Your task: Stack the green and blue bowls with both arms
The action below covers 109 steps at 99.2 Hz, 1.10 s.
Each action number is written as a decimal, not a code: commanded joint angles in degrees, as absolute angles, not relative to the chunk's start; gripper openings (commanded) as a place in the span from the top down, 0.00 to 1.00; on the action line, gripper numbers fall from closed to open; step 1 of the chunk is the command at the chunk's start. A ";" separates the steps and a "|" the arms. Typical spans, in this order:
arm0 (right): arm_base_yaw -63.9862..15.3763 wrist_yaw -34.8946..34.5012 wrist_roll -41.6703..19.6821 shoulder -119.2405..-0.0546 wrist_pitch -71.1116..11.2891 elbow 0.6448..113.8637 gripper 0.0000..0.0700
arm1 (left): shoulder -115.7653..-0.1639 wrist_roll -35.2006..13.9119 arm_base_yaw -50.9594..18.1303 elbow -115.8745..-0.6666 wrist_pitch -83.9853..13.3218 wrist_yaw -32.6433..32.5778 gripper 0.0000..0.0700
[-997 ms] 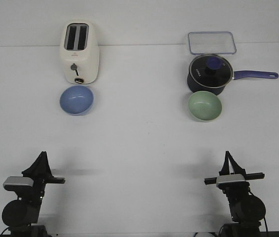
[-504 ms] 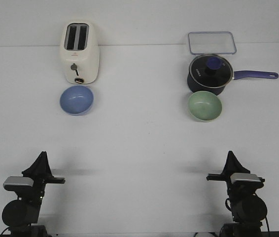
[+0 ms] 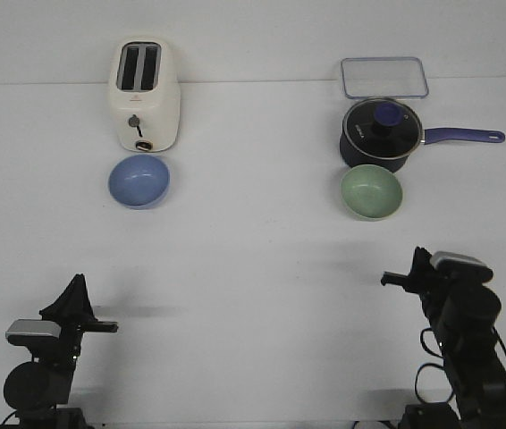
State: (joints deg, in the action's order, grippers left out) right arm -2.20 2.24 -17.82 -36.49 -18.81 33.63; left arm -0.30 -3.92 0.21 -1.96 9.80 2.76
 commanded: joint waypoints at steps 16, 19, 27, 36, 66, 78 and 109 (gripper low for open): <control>-1.19 1.28 -15.07 -59.05 -20.23 46.72 0.29 | -0.19 -3.90 0.21 -0.80 10.39 2.83 0.98; -0.97 1.28 -14.44 -61.80 -20.16 48.45 0.29 | -0.19 -3.90 0.21 -0.80 10.39 2.83 0.98; -0.05 1.28 -12.80 -68.82 -20.16 52.99 0.29 | -0.19 -3.90 0.21 -0.80 10.39 2.83 0.98; 1.37 0.45 -11.79 -76.16 -20.29 57.98 0.29 | -0.19 -3.90 0.21 -0.80 10.39 2.83 0.98; 4.99 -2.90 -11.73 -94.63 -22.57 69.95 0.29 | -0.19 -3.90 0.21 -0.80 10.39 2.83 0.98; 5.69 -4.71 -11.75 -98.72 -22.59 71.31 0.41 | -0.19 -3.90 0.21 -0.80 10.39 2.83 0.98; 6.09 -7.33 -10.92 -99.68 -24.10 72.62 1.00 | -0.19 -3.90 0.21 -0.80 10.39 2.83 0.98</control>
State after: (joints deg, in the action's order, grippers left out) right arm 5.87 -6.44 -12.10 -99.68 -23.70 70.72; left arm -0.30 -3.92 0.21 -1.96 9.80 2.76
